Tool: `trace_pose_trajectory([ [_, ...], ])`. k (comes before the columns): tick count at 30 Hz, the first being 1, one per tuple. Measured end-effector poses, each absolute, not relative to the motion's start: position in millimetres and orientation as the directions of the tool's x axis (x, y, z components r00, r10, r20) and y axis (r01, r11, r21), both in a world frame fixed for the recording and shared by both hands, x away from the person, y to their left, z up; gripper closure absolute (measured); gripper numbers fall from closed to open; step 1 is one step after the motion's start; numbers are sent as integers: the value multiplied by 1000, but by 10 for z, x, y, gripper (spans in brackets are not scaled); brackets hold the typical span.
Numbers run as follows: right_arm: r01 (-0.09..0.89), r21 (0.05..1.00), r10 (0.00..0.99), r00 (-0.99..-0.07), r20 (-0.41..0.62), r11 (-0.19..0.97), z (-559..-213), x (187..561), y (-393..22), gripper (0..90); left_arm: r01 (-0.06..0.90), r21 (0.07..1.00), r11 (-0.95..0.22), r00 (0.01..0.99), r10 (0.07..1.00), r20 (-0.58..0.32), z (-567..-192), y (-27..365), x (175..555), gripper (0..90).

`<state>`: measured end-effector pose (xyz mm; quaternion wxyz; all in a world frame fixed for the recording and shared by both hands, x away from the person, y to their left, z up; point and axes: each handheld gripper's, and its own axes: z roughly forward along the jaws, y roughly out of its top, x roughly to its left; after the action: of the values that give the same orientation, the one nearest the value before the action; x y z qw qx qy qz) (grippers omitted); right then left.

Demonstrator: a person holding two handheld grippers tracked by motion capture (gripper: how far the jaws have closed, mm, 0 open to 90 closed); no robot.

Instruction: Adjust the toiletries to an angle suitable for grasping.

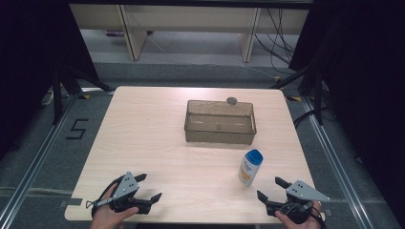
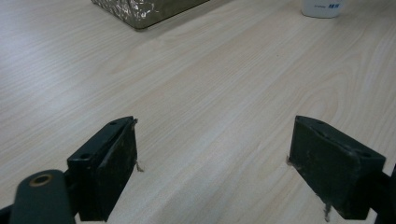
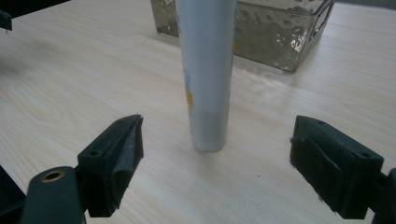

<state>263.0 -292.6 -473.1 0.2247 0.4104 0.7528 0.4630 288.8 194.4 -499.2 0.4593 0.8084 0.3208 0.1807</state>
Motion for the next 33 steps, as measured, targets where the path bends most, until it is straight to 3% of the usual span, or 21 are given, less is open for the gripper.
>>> trace_pose_trajectory([
  [4,431,879,833,-548,73,206,-4708,2630,-2890,183,352,859,-372,729,685,-2,-4990,1945,2890,147],
  [7,398,885,827,-562,27,242,-4696,2682,-2890,181,352,859,-372,729,685,-2,-4992,1945,2890,147],
  [11,424,878,832,-552,54,224,-4699,2712,-2801,181,348,860,-374,734,679,-3,-4992,1943,2895,147],
  [12,390,885,824,-566,13,254,-4699,2747,-2803,182,349,860,-372,734,680,-3,-4992,1943,2895,147],
  [18,417,874,822,-569,39,247,-4689,2811,-2680,183,350,861,-368,730,683,-4,-4997,1938,2894,147],
  [33,378,891,823,-568,7,253,-4693,3030,-2515,200,349,860,-371,732,681,-4,-4999,1938,2891,147],
])
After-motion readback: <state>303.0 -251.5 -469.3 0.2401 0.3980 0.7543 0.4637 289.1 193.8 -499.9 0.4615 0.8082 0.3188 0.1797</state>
